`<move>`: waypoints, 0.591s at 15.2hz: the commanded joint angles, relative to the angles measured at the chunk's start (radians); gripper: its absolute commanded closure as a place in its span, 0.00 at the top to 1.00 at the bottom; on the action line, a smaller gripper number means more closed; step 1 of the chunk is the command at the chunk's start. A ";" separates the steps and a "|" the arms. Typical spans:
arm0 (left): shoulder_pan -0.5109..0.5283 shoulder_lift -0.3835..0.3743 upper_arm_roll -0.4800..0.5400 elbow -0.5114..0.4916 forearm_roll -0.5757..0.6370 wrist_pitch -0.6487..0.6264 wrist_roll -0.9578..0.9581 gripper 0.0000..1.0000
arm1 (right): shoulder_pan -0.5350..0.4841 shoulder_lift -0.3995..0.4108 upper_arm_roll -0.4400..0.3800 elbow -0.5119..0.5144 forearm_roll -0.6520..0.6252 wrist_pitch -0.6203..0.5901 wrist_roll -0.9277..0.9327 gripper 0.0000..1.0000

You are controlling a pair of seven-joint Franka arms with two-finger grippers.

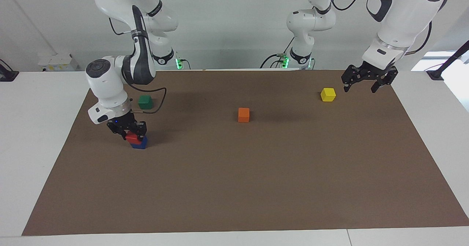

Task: Transfer red block to right arm and stack on blue block
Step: 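Lower the red cube onto the blue cube with the right gripper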

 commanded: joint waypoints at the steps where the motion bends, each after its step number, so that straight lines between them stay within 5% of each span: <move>1: -0.020 -0.013 0.012 0.002 0.017 -0.023 -0.010 1.00 | -0.016 0.000 0.006 -0.012 0.011 0.027 -0.025 0.97; 6: -0.001 -0.024 0.012 -0.009 0.017 -0.025 -0.011 1.00 | -0.015 0.001 0.006 0.002 0.011 -0.009 -0.021 1.00; 9: 0.008 -0.024 0.012 -0.009 0.017 -0.023 -0.010 1.00 | -0.013 -0.003 0.008 0.085 0.013 -0.154 -0.019 1.00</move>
